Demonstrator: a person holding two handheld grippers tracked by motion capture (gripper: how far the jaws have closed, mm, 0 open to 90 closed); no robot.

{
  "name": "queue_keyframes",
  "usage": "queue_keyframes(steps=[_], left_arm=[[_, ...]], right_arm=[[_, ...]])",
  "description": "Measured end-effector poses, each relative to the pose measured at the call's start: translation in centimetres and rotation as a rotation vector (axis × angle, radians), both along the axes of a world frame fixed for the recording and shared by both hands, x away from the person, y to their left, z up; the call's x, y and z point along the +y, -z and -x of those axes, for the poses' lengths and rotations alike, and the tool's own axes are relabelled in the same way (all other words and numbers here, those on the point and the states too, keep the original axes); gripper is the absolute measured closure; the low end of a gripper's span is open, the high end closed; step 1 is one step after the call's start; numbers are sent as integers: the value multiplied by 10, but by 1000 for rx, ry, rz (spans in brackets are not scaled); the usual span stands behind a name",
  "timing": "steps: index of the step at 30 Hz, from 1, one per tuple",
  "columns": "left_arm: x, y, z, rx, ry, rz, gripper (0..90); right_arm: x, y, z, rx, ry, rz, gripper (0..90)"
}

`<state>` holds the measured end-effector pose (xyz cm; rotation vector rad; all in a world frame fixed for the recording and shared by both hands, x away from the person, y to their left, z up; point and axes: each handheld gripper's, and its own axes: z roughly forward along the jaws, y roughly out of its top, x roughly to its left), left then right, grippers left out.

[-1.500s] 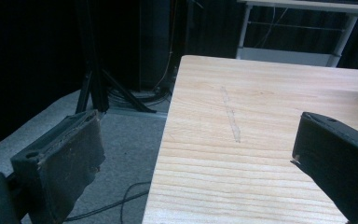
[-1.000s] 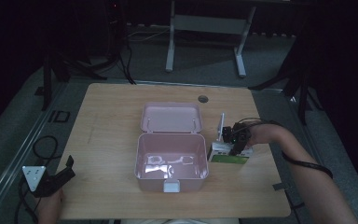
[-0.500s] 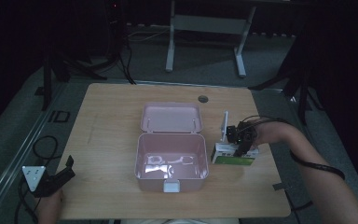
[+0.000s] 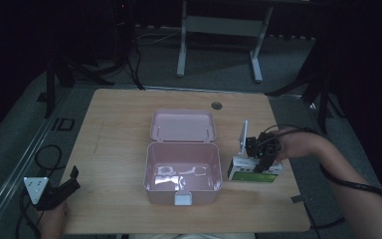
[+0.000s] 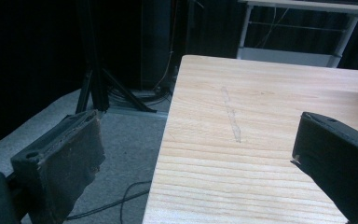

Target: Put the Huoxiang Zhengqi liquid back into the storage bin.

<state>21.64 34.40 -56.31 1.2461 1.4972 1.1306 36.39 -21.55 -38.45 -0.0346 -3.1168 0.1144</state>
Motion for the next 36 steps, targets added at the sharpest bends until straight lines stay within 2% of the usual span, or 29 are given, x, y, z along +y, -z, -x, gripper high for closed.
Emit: queue_keyframes(steps=[4, 8, 16, 23, 30, 31, 36], left_arm=[[0, 0, 0, 0, -1, 1, 21], [0, 0, 0, 1, -2, 2, 21], [0, 0, 0, 2, -3, 3, 21], [1, 0, 0, 2, -3, 4, 21], [1, 0, 0, 2, -3, 5, 21], [1, 0, 0, 4, -4, 4, 21], [1, 0, 0, 2, -3, 4, 21]], right_arm=[[1, -10, 11, 2, -10, -18, 618], [0, -21, 17, -9, -11, -12, 618], [3, -54, 30, -15, -20, -23, 617], [13, -82, 35, -41, -27, -41, 618], [28, -92, 33, -42, -32, -50, 617], [36, -95, 33, -45, -37, -40, 617], [53, -100, 29, -45, -44, -31, 617]])
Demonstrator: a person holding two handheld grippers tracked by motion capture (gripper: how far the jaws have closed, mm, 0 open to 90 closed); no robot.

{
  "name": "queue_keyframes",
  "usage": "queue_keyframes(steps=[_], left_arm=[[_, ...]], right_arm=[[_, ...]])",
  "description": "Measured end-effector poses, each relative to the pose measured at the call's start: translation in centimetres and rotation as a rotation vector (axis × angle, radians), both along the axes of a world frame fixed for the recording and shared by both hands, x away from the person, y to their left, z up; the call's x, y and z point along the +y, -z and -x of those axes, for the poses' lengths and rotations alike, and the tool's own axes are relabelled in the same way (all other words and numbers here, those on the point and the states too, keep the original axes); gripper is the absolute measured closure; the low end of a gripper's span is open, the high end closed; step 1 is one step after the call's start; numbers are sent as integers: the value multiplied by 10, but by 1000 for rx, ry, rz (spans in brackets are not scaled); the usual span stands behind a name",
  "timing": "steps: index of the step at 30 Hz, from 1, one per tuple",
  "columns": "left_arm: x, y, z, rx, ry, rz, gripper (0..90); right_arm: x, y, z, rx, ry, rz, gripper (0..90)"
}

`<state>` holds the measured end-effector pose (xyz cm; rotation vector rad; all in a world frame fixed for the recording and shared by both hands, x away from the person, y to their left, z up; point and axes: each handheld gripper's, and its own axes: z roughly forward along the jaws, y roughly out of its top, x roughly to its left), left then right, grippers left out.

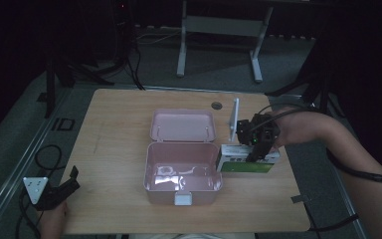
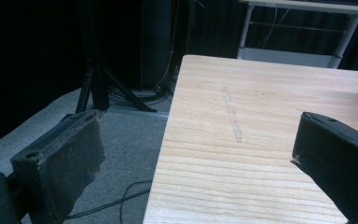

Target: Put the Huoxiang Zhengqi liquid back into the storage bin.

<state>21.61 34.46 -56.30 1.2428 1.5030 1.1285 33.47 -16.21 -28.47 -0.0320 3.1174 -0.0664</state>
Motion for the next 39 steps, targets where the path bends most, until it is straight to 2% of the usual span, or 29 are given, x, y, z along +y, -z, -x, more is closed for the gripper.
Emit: queue_keyframes(steps=[7, 8, 11, 12, 17, 20, 26, 34, 36, 37, 38, 39], left_arm=[[0, 0, 0, -3, 6, 0, 21], [0, 0, 0, -3, 6, 1, 21], [0, 0, 0, -3, 6, 2, 21], [0, 0, 0, -2, 8, 3, 21], [1, 0, 0, -7, 13, 9, 21], [1, 0, 0, -5, 14, 6, 21], [1, 0, 0, -5, 15, 5, 21], [1, 0, 0, -5, 17, 2, 21], [1, 0, 1, -6, 17, 3, 21], [1, 0, 1, -6, 17, 3, 21], [1, 0, 0, -7, 17, 5, 21], [1, 0, 0, -6, 17, 5, 21]], right_arm=[[22, 0, -1, 0, -39, -24, 617], [31, 1, -1, 2, -47, -25, 617], [39, 2, 0, 0, -56, -22, 618], [48, 2, 0, 8, -66, -28, 617], [64, 6, 1, 17, -82, -35, 618], [80, 13, 2, 40, -113, -31, 617], [101, 21, 4, 50, -136, -31, 617], [118, 28, 5, 58, -142, -47, 617], [125, 38, 6, 73, -154, -56, 617], [125, 38, 6, 73, -154, -56, 617], [128, 46, 6, 76, -151, -47, 617], [128, 46, 6, 76, -151, -47, 617]])
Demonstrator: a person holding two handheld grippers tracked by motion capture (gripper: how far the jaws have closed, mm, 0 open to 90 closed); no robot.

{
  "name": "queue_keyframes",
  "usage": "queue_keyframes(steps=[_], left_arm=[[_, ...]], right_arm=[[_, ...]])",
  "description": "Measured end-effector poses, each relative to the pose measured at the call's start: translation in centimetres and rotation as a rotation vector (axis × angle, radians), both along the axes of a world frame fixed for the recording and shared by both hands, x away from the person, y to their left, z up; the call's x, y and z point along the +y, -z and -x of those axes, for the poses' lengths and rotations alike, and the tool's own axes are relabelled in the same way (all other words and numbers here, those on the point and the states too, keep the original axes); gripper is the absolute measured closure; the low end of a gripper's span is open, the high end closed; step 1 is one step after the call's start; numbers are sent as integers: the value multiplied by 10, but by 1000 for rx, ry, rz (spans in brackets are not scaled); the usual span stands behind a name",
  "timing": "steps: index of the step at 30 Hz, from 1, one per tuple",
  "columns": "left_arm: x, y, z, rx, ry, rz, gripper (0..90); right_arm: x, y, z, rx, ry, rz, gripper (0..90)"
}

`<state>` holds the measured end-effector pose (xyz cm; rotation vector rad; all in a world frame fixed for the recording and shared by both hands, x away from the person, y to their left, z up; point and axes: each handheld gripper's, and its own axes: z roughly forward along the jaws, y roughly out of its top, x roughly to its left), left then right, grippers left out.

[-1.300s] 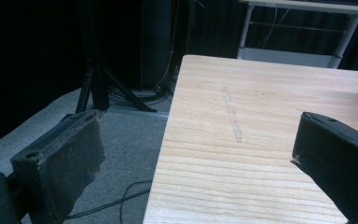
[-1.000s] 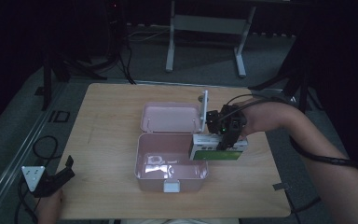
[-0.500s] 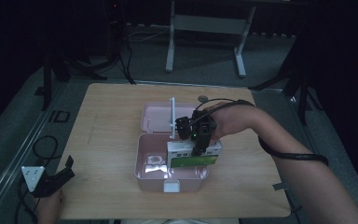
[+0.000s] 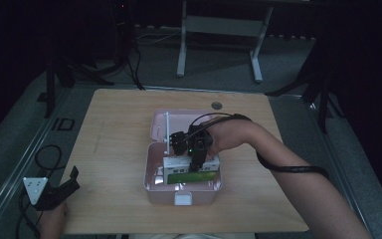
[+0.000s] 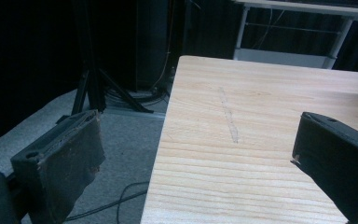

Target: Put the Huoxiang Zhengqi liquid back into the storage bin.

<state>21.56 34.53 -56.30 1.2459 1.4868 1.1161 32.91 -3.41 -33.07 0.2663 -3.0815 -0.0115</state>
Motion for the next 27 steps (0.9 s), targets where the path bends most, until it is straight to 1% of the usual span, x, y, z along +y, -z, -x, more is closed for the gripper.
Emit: queue_keyframes(steps=[1, 2, 4, 5, 6, 7, 8, 9, 10, 11, 12, 13, 14, 15, 17, 20, 21, 23, 27], left_arm=[[0, 0, 0, 0, 0, 0, 21], [0, 0, 0, 0, 0, 0, 21], [0, 0, 0, 0, 1, -1, 21], [0, 0, 0, 1, 1, -1, 21], [0, 0, 0, 1, 1, 0, 21], [0, 0, 0, 2, 1, -2, 21], [0, 0, 0, 2, 1, -2, 21], [0, 0, 0, 2, 1, -3, 21], [0, 0, 0, 2, 1, -3, 21], [0, 0, 0, 3, 1, -3, 21], [0, 0, 0, 1, 0, -2, 21], [0, 0, 0, 1, 0, -4, 21], [0, 0, 0, 1, 0, -2, 21], [0, 0, 0, 2, 0, -2, 21], [0, 0, 0, 2, 0, -3, 21], [0, 0, -1, 5, 1, -5, 21], [0, 0, -1, 5, 1, -5, 21], [0, 0, -1, 4, -1, -3, 21], [-1, 0, -1, 2, -1, -5, 22]], right_arm=[[2, 9, -1, 5, 3, 10, 618], [2, 9, -1, 5, 3, 10, 618], [3, 20, -3, 10, 9, 19, 617], [3, 32, -4, 18, 17, 31, 617], [3, 32, -4, 18, 17, 31, 617], [3, 44, -4, 25, 18, 45, 617], [3, 44, -4, 25, 18, 45, 617], [3, 55, -5, 32, 18, 60, 618], [3, 55, -5, 32, 18, 60, 618], [2, 64, -6, 42, 25, 67, 618], [2, 64, -6, 42, 25, 67, 618], [1, 73, -6, 50, 33, 69, 618], [1, 73, -6, 50, 33, 69, 618], [0, 81, -7, 50, 38, 72, 618], [0, 84, -7, 48, 39, 72, 618], [-2, 97, -10, 41, 56, 68, 618], [-2, 99, -10, 47, 62, 69, 618], [-2, 105, -8, 52, 55, 76, 618], [-2, 114, -9, 66, 60, 80, 618]])
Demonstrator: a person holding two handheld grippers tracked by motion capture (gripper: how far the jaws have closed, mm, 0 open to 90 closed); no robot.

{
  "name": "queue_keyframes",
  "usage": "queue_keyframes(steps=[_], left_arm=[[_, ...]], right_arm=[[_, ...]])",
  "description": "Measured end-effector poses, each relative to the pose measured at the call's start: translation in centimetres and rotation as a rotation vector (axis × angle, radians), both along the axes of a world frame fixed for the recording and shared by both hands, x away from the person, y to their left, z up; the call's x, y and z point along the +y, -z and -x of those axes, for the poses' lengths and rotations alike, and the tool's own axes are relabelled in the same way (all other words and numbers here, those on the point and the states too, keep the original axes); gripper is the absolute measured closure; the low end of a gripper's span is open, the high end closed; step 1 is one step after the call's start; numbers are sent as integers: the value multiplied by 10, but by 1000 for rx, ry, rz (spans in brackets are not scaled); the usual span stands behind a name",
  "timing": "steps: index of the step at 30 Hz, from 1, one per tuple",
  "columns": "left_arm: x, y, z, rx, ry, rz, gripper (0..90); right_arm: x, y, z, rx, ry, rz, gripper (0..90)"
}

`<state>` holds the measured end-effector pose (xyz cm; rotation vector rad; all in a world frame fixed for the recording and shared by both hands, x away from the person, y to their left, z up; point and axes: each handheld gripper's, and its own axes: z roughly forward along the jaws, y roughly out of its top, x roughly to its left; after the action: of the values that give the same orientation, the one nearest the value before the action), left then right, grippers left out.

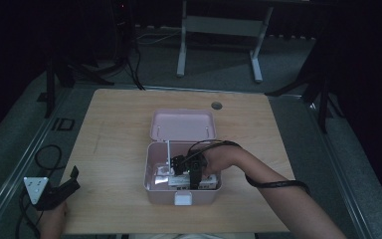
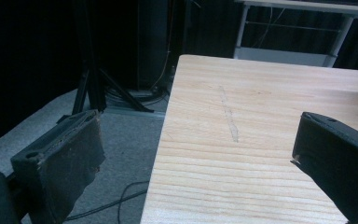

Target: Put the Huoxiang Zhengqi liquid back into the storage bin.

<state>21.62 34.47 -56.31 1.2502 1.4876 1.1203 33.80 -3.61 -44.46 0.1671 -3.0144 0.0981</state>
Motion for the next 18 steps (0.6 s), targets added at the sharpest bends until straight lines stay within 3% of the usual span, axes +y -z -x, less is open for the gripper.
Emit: queue_keyframes(steps=[10, 18], left_arm=[[0, 0, 0, 3, 1, -3, 21], [0, 0, 0, 3, 2, 0, 21]], right_arm=[[-3, 6, -2, 9, 16, -13, 611], [-6, 0, -3, 21, 9, -11, 517]])
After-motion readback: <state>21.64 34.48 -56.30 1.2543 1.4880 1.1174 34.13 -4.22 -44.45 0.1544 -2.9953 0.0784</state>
